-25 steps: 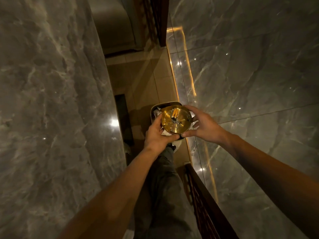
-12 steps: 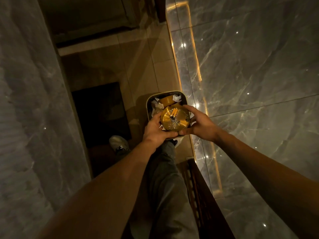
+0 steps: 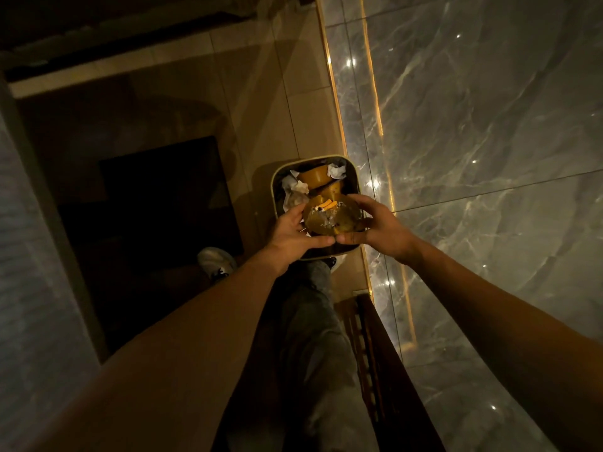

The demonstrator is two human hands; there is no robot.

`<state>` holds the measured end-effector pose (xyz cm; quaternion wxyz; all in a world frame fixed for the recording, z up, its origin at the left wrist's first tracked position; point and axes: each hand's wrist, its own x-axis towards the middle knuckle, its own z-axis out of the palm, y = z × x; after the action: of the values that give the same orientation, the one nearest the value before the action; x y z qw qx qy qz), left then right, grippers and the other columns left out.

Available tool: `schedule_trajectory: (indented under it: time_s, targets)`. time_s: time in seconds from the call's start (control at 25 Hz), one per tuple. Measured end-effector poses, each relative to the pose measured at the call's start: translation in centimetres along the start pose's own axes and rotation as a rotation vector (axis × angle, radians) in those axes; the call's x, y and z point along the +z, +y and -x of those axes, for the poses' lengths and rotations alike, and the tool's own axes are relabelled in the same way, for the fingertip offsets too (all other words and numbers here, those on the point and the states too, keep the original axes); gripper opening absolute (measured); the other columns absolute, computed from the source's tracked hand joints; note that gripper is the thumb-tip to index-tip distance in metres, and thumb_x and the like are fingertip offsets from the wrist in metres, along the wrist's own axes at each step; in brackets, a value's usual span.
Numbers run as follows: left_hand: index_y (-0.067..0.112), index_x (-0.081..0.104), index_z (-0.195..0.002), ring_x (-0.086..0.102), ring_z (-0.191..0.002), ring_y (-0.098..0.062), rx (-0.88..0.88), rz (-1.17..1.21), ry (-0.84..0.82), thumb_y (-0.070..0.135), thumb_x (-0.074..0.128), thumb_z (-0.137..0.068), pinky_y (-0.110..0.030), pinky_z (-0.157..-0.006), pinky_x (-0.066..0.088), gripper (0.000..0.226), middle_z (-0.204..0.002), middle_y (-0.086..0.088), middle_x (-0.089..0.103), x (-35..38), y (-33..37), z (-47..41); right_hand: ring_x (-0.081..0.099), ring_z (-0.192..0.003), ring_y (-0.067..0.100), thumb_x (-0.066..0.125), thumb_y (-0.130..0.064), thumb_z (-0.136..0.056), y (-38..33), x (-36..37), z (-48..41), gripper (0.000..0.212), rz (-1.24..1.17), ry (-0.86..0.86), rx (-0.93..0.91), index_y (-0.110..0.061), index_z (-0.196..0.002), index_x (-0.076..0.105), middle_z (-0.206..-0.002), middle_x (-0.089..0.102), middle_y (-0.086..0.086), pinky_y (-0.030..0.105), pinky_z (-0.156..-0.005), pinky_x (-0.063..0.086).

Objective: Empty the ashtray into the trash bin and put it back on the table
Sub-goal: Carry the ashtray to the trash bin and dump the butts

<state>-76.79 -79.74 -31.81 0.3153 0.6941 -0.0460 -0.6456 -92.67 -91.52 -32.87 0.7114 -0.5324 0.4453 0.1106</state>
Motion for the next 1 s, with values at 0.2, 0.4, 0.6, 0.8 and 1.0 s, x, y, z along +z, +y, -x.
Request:
schedule_trajectory:
  time_s: [0.2,0.4,0.6,0.8,1.0]
  targets:
    - [0.011,0.029,-0.148,0.05,-0.128,-0.019,-0.061,0.06,0.023,-0.006,0.081,-0.068,-0.027,-0.098,0.042,0.097,-0.141,-0.002,0.052,0.3,-0.8,-0.9,0.061,-0.107,0.005,0.082,-0.002,-0.07,1.3,-0.2,-1.1,0.077,-0.045,-0.026,0.037,-0.012,-0.138,0.047,-0.118,0.06,-0.012,0.015,-0.077,0.055]
    - [0.01,0.042,-0.137,0.057,-0.12,-0.018,-0.088,0.17,0.033,-0.001,0.077,-0.075,-0.02,-0.085,0.048,0.072,-0.129,-0.002,0.059,0.7,-1.4,-1.2,0.061,-0.102,0.009,0.079,-0.008,-0.076,2.4,-0.4,-2.0,0.065,-0.132,-0.002,0.105,-0.013,-0.131,0.046,-0.113,0.059,-0.008,0.017,-0.069,0.052]
    - [0.008,0.059,-0.128,0.062,-0.118,-0.02,-0.102,0.242,-0.027,0.01,0.068,-0.087,-0.028,-0.095,0.048,0.042,-0.127,-0.009,0.066,1.1,-1.8,-1.9,0.063,-0.109,0.022,0.075,-0.014,-0.082,3.3,-0.4,-2.6,0.054,-0.242,0.035,0.101,-0.01,-0.13,0.052,-0.12,0.064,0.006,0.029,-0.077,0.052]
    - [0.012,0.058,-0.119,0.06,-0.103,-0.011,-0.245,0.458,0.085,0.015,0.049,-0.1,-0.022,-0.096,0.043,0.021,-0.121,-0.004,0.064,2.0,-0.2,-2.5,0.061,-0.119,0.026,0.072,-0.016,-0.081,3.6,-0.9,-3.3,0.056,-0.373,0.028,0.069,-0.014,-0.134,0.053,-0.132,0.061,0.012,0.038,-0.097,0.05]
    - [0.015,0.066,-0.115,0.069,-0.093,-0.002,-0.13,0.266,-0.037,0.019,0.065,-0.09,-0.017,-0.083,0.05,0.025,-0.108,0.004,0.072,2.0,-1.1,-3.1,0.062,-0.117,0.026,0.078,-0.025,-0.079,3.7,-0.8,-3.5,0.057,-0.356,0.132,0.106,-0.009,-0.128,0.055,-0.127,0.063,0.009,0.04,-0.099,0.049]
